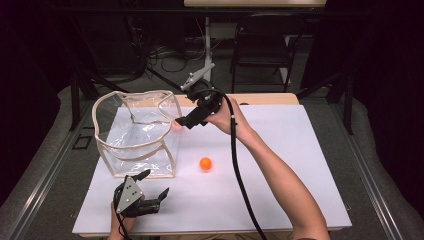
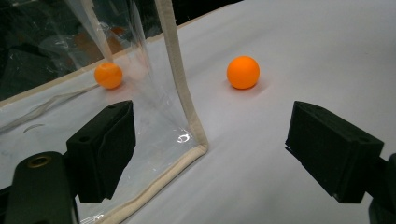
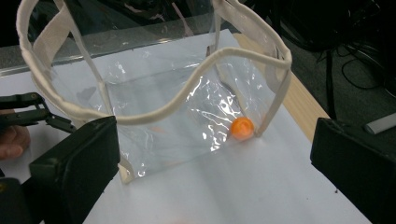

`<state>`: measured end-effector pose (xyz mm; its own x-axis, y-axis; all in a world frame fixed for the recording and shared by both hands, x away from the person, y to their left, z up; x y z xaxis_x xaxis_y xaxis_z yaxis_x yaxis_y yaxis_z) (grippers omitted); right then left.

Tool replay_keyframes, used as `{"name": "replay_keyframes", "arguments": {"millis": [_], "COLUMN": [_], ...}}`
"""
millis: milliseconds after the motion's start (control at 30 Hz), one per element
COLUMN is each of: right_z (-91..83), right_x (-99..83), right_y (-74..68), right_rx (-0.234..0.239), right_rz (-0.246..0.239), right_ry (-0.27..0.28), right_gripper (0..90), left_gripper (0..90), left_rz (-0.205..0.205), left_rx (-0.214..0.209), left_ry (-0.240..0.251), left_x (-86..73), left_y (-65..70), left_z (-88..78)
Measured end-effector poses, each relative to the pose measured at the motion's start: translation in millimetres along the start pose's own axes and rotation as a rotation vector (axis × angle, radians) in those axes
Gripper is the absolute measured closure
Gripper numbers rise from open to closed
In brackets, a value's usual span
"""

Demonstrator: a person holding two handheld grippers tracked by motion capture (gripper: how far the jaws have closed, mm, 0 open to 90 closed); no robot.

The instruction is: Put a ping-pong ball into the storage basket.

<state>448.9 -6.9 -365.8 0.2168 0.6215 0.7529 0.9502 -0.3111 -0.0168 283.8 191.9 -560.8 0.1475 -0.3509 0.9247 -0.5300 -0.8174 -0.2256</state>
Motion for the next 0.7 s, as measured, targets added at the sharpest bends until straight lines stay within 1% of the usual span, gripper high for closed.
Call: {"name": "replay_keyframes", "arguments": {"millis": [67,400,700], "right_z": [-3.3,-13.0,-16.9], "right_x": [-5.1,-35.1,-58.0], "right_y": [2.1,10.1,10.8], "right_rx": [-0.006,-0.028,-0.036], "right_rz": [0.003,0.034,0.048], "right_ry": [0.001,-0.001,0.003], "right_gripper": [1.2,0.9,0.6], "left_gripper": [15.8,15.8,15.8], "left_rz": [-0.008,-0.004,-0.005], "left_rx": [-0.001,0.001,0.004], "left_ry": [-0.003,-0.002,-0.001], "left_x": [-0.5,-0.2,-0.3], "left_y": [0.1,0.2,-0.4], "left_z": [0.6,0.5,0.4]}}
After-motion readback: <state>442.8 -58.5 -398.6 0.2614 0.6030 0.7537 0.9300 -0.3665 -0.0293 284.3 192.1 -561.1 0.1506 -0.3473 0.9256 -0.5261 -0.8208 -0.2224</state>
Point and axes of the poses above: each handheld gripper's, and its own axes: z roughly forward along the jaws, x roughly out of its top, y roughly to its right, the point moved 4 cm from there along z, roughly forward along the jaws, and after that the axes turned 10 degrees about x, right-handed, at the moved point
